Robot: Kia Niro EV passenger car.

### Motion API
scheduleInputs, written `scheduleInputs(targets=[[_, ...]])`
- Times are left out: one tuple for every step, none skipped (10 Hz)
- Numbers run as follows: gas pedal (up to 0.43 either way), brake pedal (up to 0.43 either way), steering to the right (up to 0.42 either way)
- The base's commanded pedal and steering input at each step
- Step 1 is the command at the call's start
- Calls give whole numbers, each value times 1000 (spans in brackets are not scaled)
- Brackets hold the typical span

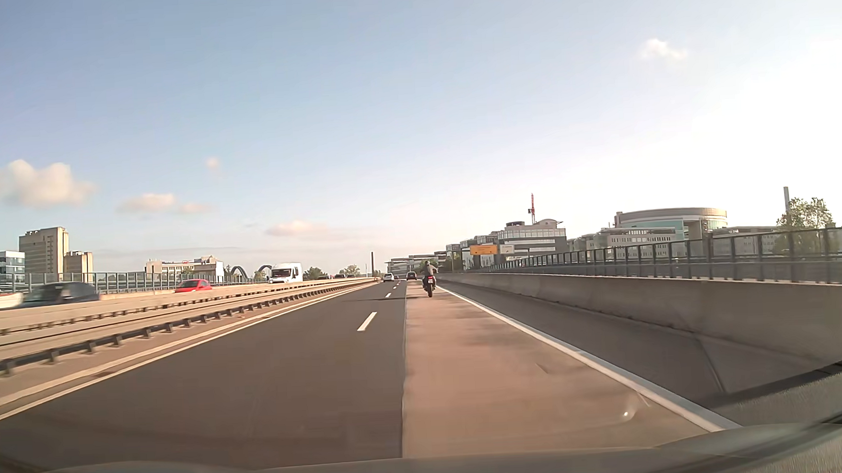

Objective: Follow the waypoints while adhering to traffic rules and regulations

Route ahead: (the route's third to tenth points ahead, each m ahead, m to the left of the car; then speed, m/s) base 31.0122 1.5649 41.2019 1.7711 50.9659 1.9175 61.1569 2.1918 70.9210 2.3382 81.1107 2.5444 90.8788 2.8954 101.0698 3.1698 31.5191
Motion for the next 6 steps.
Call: scheduleInputs(targets=[[0, 85, -4], [0, 79, -4], [0, 67, -4], [0, 43, -5], [0, 43, -6], [0, 49, -6]])
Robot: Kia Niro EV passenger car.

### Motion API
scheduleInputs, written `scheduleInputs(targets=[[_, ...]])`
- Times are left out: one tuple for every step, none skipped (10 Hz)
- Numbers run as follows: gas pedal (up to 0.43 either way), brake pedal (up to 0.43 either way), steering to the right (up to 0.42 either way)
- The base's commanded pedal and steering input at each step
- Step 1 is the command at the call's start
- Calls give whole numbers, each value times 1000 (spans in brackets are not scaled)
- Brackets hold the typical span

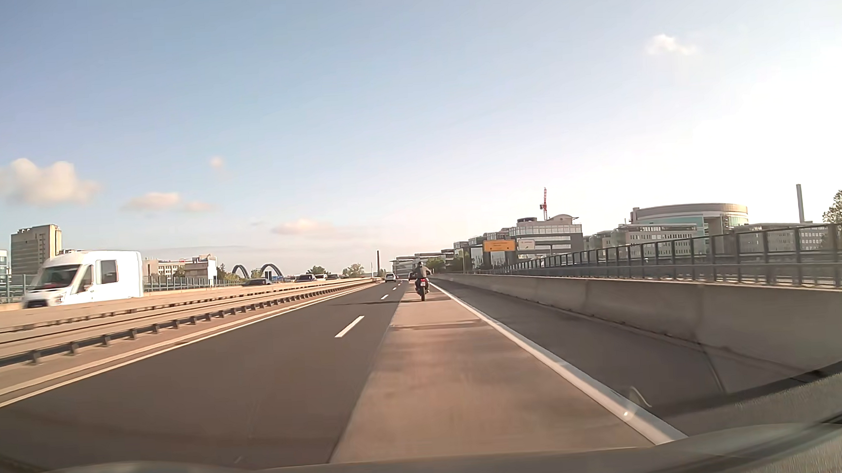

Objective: Follow the waypoints while adhering to traffic rules and regulations

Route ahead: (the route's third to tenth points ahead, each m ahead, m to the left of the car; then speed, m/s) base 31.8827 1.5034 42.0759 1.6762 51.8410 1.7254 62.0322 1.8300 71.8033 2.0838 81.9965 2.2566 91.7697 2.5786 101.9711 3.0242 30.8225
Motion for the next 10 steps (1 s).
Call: scheduleInputs(targets=[[0, 61, -6], [0, 67, -6], [0, 67, -6], [0, 61, -6], [0, 49, -6], [0, 55, -6], [0, 55, -5], [0, 55, -5], [0, 55, -4], [0, 24, -4]])
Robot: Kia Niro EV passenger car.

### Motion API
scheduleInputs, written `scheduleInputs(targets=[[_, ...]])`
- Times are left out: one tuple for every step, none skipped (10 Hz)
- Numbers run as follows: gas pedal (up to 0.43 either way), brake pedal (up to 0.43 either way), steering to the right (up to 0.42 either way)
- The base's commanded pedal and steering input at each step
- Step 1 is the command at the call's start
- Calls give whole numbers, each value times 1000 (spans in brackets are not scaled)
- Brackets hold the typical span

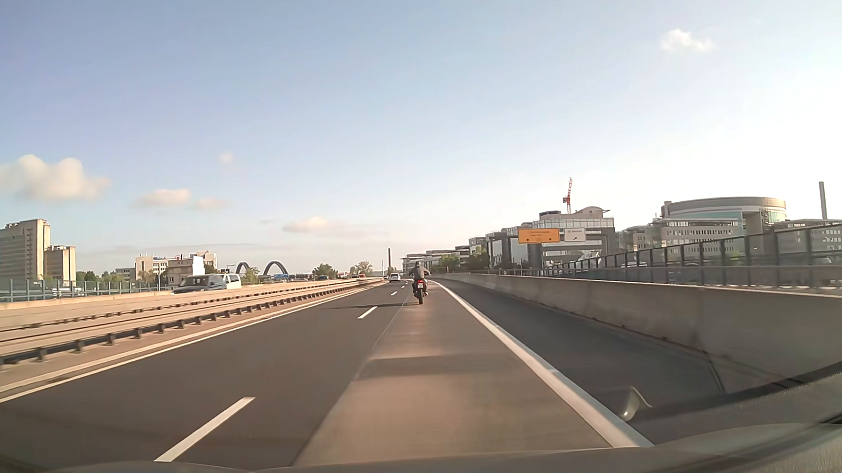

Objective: Follow the waypoints while adhering to traffic rules and regulations

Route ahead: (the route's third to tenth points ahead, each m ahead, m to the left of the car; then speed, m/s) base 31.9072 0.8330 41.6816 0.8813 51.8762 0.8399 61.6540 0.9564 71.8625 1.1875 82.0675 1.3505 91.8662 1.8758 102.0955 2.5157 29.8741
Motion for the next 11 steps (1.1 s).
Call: scheduleInputs(targets=[[0, 0, -4], [0, 0, -4], [0, 0, -3], [0, 6, -3], [0, 0, -2], [0, 0, -2], [0, 0, -2], [0, 0, -1], [0, 0, 0], [0, 0, -1], [0, 0, -1]])
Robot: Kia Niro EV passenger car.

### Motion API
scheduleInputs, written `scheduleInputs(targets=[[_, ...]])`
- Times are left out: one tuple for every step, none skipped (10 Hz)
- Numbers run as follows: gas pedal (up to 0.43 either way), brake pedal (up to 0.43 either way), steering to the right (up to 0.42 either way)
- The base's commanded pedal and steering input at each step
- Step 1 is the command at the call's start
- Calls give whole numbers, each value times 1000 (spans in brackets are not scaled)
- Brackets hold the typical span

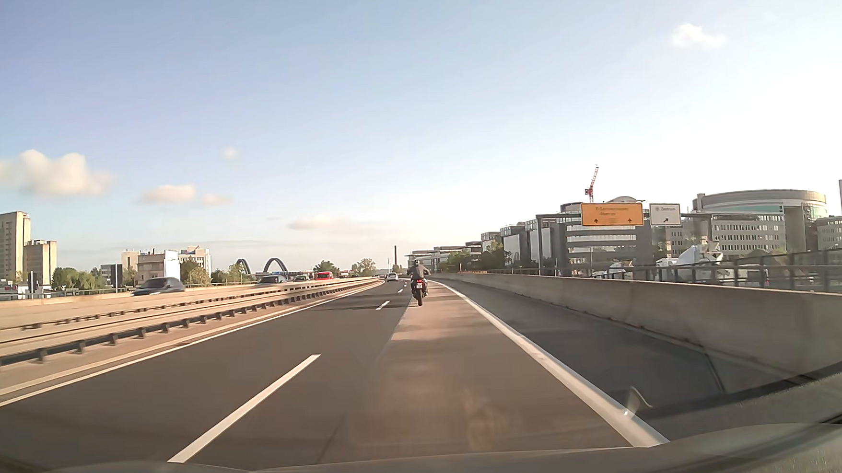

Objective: Follow the waypoints while adhering to traffic rules and regulations

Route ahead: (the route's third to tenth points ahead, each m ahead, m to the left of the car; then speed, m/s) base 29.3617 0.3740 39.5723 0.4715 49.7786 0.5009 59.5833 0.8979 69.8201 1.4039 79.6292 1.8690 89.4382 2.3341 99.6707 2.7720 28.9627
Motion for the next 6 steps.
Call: scheduleInputs(targets=[[0, 0, -1], [0, 6, 0], [0, 0, 0], [0, 0, 0], [0, 0, -2], [39, 0, -2]])
